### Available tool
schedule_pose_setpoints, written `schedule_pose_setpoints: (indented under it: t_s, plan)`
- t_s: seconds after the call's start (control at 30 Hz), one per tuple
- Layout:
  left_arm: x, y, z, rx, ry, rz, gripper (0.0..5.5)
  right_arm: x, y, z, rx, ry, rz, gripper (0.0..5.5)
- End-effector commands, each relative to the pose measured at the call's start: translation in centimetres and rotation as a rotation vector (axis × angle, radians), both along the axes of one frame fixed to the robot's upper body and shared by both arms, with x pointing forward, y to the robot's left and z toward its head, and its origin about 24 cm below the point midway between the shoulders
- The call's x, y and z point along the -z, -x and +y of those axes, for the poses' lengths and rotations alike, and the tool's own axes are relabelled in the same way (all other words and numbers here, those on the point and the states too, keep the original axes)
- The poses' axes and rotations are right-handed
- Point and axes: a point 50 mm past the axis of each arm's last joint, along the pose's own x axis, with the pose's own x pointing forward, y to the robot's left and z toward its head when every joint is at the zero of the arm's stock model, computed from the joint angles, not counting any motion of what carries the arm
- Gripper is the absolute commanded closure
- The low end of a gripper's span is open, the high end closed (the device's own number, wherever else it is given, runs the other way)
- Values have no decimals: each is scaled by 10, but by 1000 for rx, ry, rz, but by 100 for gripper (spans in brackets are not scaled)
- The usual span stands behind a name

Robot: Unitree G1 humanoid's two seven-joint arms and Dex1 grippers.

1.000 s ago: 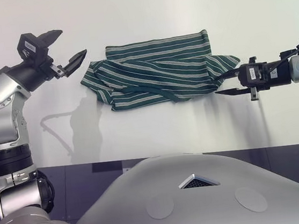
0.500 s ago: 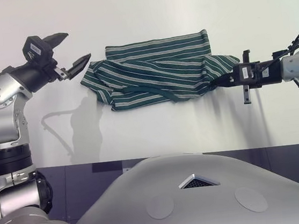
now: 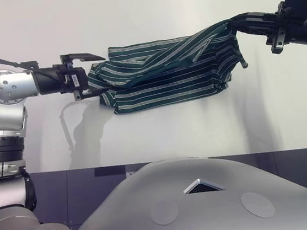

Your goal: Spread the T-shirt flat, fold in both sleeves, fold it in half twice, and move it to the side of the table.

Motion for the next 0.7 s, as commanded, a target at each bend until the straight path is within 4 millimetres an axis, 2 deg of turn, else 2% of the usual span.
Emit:
schedule_pose_setpoints:
  t_s: [0.03,0.3,0.43,0.7]
  plan:
    - [3,-2,2,9,-64,-48,164,-4,-6,3,16,-5,-18,545]
    - [30,-5,10,17,-202,-117,315,-5,-5,9,8,-29,-12,550]
    - [32,-13,6,15,-201,-188,381,-4,-3,11,-2,-33,-8,550]
    - [35,-15,6,0,-186,-194,514,1,1,13,-13,-27,2,550]
